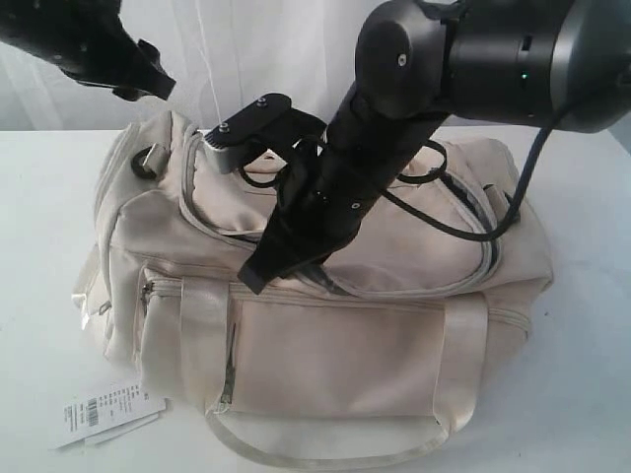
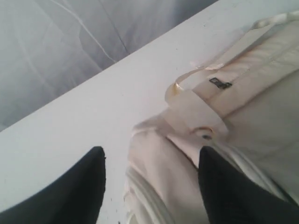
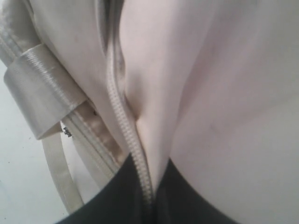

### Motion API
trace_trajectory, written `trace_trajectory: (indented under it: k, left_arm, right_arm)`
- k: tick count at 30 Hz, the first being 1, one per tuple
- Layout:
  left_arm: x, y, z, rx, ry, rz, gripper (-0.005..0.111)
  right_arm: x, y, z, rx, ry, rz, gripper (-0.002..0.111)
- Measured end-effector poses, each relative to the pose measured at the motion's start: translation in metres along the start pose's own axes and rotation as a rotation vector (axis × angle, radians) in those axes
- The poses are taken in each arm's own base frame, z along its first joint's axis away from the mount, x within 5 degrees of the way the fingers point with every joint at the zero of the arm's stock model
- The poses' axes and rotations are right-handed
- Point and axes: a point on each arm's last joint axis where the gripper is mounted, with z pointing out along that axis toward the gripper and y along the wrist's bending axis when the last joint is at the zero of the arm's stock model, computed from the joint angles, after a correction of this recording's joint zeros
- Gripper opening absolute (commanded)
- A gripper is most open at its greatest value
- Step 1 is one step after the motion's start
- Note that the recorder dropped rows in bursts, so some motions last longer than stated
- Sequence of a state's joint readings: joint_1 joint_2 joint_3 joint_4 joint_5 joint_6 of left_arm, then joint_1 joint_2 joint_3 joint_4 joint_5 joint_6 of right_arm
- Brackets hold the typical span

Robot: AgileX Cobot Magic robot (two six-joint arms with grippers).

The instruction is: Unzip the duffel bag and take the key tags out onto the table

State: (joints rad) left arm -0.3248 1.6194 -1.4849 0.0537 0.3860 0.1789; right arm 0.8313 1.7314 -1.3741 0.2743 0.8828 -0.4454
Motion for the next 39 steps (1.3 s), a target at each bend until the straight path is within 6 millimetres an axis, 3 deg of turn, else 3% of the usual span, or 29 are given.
trace_trajectory:
  k: [3,10,17,21,25,30,39]
  left_arm:
    - [0.005,-0.002,-0.03,0.032,0.096,-0.036,0.048]
    - [0.039,-0.014,-0.066,0.118,0.362,-0.047,0.0]
    - [0.072,-0.028,-0.115,0.131,0.304,-0.047,0.0]
    - [0.099,-0.037,-0.117,0.118,0.253,-0.056,0.0]
    - [0.12,-0.052,-0.104,0.174,0.202,-0.156,0.0]
    - [0.116,-0.065,-0.105,0.279,0.129,-0.083,0.0]
    - [0.116,-0.065,-0.106,0.283,0.123,-0.063,0.0]
  right_arm:
    - [0.0,0.0,0.0,0.0,0.0,0.0,0.009]
    - [0.002,0.001,0.0,-0.009,0.02,0.0,0.037]
    - [0.003,0.004,-0.016,-0.002,0.015,-0.017,0.037]
    - [0.004,0.006,-0.035,0.036,-0.012,-0.049,0.037]
    - [0.004,0.008,-0.048,0.052,-0.043,-0.043,0.037]
    - [0.004,0.008,-0.049,0.055,-0.043,-0.023,0.037]
    - [0.011,0.01,-0.049,0.029,0.024,-0.022,0.037]
